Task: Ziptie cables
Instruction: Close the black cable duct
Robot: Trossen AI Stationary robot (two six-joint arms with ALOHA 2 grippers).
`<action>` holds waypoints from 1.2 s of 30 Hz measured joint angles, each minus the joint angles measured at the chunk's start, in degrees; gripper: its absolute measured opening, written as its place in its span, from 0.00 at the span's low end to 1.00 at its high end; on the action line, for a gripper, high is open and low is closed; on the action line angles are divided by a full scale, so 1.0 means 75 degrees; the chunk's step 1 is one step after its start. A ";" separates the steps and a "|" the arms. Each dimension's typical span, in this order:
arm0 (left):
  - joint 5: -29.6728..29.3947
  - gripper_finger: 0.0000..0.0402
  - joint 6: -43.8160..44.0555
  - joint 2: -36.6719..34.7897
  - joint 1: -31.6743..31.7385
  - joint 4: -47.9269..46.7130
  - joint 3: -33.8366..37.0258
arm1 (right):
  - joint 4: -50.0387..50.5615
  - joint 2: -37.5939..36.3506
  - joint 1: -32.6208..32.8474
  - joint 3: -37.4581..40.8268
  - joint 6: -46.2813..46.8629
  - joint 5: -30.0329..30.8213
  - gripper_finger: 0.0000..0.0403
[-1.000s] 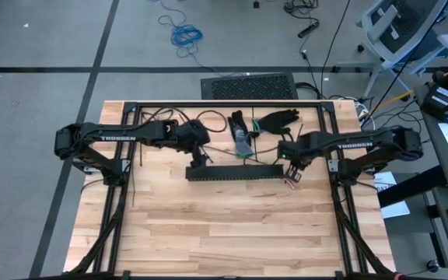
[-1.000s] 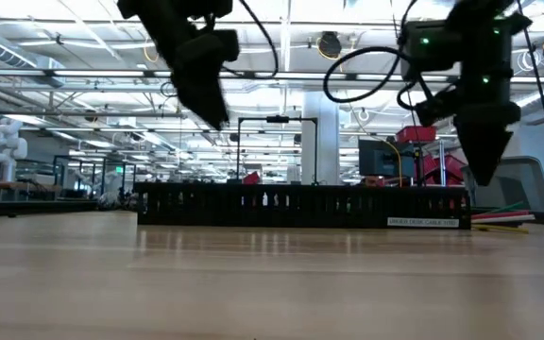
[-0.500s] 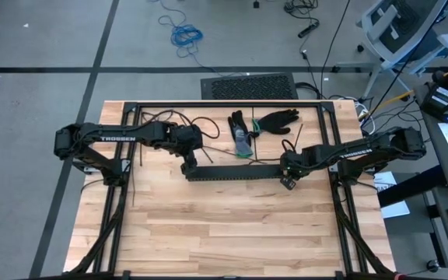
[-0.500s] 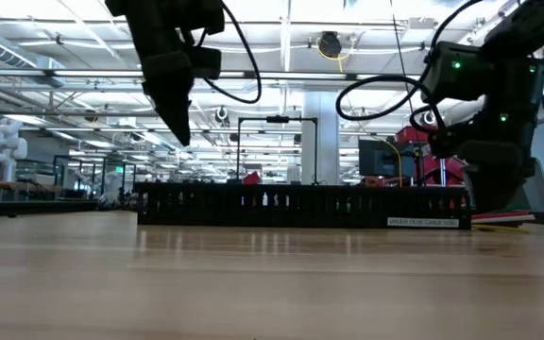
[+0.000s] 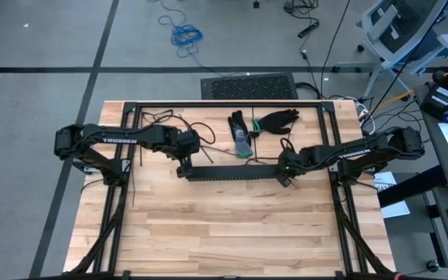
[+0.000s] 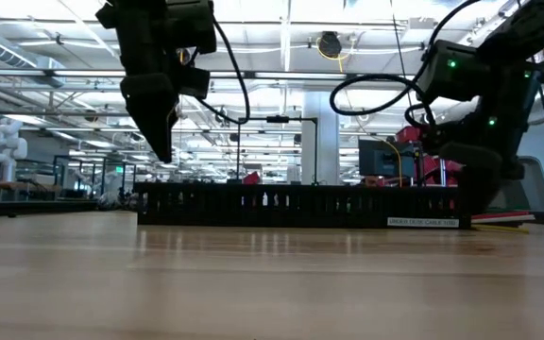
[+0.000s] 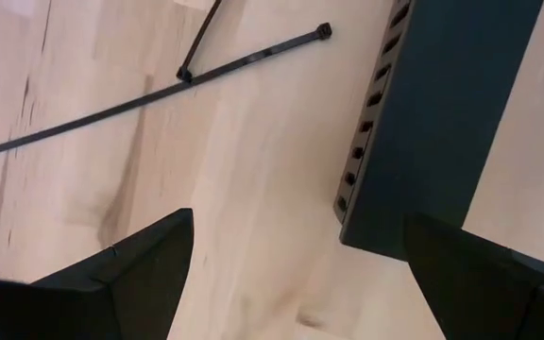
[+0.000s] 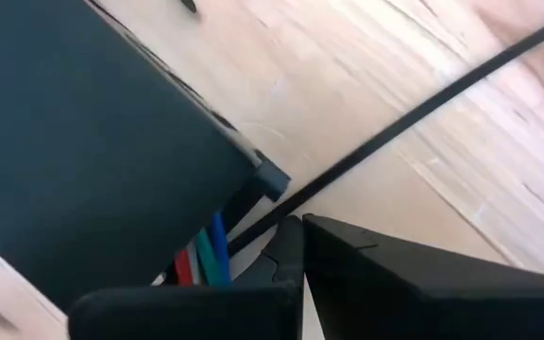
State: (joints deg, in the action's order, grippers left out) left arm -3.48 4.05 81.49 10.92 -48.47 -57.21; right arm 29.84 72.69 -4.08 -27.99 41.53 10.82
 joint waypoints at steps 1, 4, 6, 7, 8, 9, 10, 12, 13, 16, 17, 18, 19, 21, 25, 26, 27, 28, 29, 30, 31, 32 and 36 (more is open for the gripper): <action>-0.0001 0.91 -0.0005 0.0000 0.0000 0.0006 0.0000 | -0.0021 0.0001 0.0000 0.0000 -0.0048 0.0020 0.00; 0.0021 0.91 -0.0057 0.0001 -0.0001 -0.0015 0.0000 | -0.0157 0.0006 -0.0003 0.0003 -0.0044 0.0060 0.00; 0.0199 0.91 -0.0169 0.0001 -0.0005 -0.0065 0.0000 | -0.0291 0.0009 -0.0009 0.0003 -0.0028 0.0097 0.00; 0.0297 0.91 -0.0216 0.0000 -0.0009 -0.0112 0.0000 | -0.0305 0.0009 -0.0009 0.0003 -0.0028 0.0100 0.00; 0.0342 0.91 -0.0244 0.0003 -0.0009 -0.0217 0.0000 | -0.0296 0.0009 -0.0009 0.0003 -0.0028 0.0097 0.00; 0.0348 0.91 -0.0247 0.0001 -0.0009 -0.0360 0.0000 | -0.0291 0.0009 -0.0007 0.0003 -0.0028 0.0093 0.00; 0.0340 0.91 -0.0248 0.0002 -0.0009 -0.0539 0.0000 | -0.0282 0.0009 -0.0006 0.0003 -0.0027 0.0087 0.00; -0.0058 0.91 -0.0215 0.0000 -0.0009 -0.0988 0.0000 | -0.0261 0.0009 -0.0006 0.0003 -0.0025 0.0080 0.00; -0.0352 0.91 -0.0207 0.0002 -0.0009 -0.1253 0.0000 | -0.0264 0.0009 -0.0006 0.0003 -0.0025 0.0077 0.00; -0.0667 0.91 -0.0201 0.0000 0.0000 -0.1742 0.0003 | -0.0308 0.0009 -0.0006 0.0003 -0.0025 0.0043 0.00; -0.0547 0.91 -0.0200 -0.0002 -0.0002 -0.1623 0.0036 | -0.0314 0.0009 -0.0006 0.0003 -0.0030 0.0038 0.00; -0.0385 0.91 -0.0196 -0.0003 -0.0016 -0.1426 0.0116 | -0.0314 0.0009 -0.0006 0.0003 -0.0040 0.0033 0.00; -0.0249 0.91 -0.0185 -0.0003 -0.0037 -0.1247 0.0237 | -0.0313 0.0009 -0.0006 0.0003 -0.0049 0.0030 0.00; -0.0129 0.91 -0.0173 -0.0003 -0.0084 -0.1013 0.0516 | -0.0309 0.0009 -0.0006 0.0003 -0.0049 0.0024 0.00; -0.0145 0.91 0.0019 -0.0003 -0.0111 -0.0797 0.0879 | -0.0308 0.0006 -0.0006 0.0000 -0.0035 0.0021 0.00; -0.0150 0.91 0.0023 -0.0003 -0.0111 -0.0658 0.0934 | -0.0311 0.0006 -0.0006 0.0000 -0.0037 0.0022 0.00; -0.0153 0.91 0.0023 -0.0003 -0.0109 -0.0508 0.0970 | -0.0318 0.0006 -0.0006 0.0000 -0.0041 0.0041 0.00; -0.0153 0.91 0.0023 -0.0003 -0.0111 -0.0354 0.0983 | -0.0329 0.0006 -0.0006 0.0000 -0.0046 0.0088 0.00; -0.0151 0.91 0.0026 -0.0003 -0.0111 -0.0173 0.0988 | -0.0343 0.0006 -0.0006 0.0000 -0.0049 0.0103 0.00; -0.0139 0.91 0.0025 0.0002 -0.0111 0.0008 0.0988 | -0.0349 0.0006 -0.0006 0.0000 -0.0049 0.0105 0.00; -0.0107 0.91 0.0025 0.0047 -0.0111 0.0188 0.0988 | -0.0349 0.0006 -0.0005 0.0000 -0.0049 0.0106 0.00; -0.0076 0.91 0.0045 0.0092 -0.0111 0.0350 0.0988 | -0.0349 0.0006 -0.0005 0.0000 -0.0047 0.0106 0.00; -0.0059 0.91 0.0204 0.0177 -0.0111 0.0481 0.0994 | -0.0339 0.0006 -0.0003 -0.0003 -0.0029 0.0111 0.00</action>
State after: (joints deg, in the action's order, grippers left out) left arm -3.92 5.58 82.82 10.09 -44.86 -49.76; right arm 27.30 72.73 -4.10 -28.01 41.32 11.66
